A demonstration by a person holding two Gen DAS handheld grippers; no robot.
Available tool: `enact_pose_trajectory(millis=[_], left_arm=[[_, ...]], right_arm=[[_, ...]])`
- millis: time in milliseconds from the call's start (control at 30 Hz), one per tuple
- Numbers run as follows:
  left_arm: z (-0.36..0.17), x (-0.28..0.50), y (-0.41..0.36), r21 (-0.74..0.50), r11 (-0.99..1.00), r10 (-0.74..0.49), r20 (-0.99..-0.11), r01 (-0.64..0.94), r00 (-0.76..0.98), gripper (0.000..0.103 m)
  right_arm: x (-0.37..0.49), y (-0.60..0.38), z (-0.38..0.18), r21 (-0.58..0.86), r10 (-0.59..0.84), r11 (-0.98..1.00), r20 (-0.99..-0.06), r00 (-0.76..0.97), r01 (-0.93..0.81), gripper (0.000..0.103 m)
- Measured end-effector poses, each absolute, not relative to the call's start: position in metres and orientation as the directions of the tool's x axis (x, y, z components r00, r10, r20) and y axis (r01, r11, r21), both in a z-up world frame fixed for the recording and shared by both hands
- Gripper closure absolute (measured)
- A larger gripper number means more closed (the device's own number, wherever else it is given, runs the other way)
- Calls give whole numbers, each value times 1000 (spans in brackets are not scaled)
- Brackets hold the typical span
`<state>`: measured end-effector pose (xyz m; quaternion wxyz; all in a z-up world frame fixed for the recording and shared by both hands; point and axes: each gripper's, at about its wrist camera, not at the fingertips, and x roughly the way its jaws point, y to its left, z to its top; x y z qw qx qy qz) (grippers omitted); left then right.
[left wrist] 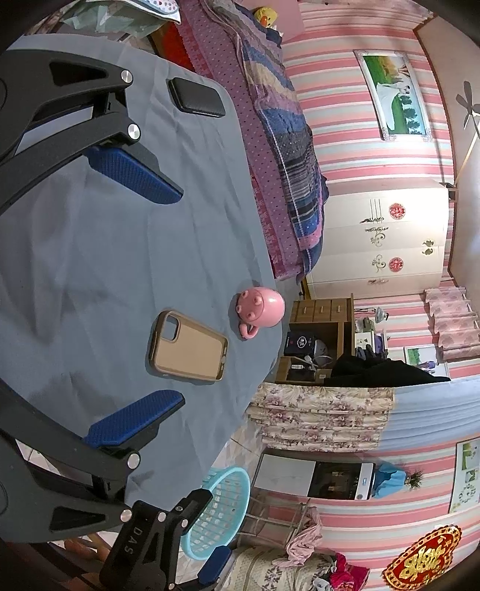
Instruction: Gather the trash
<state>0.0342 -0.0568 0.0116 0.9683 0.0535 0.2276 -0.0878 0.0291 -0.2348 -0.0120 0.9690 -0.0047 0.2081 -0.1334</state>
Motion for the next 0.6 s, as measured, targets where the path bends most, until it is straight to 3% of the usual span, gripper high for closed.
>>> enact_pose_trajectory(millis=[600], left_arm=[[13,39,-55,55,977,-159,-460,207,873,5]], right_arm=[[30,-235,-12,-63,-261,964,-402,878,257,4]])
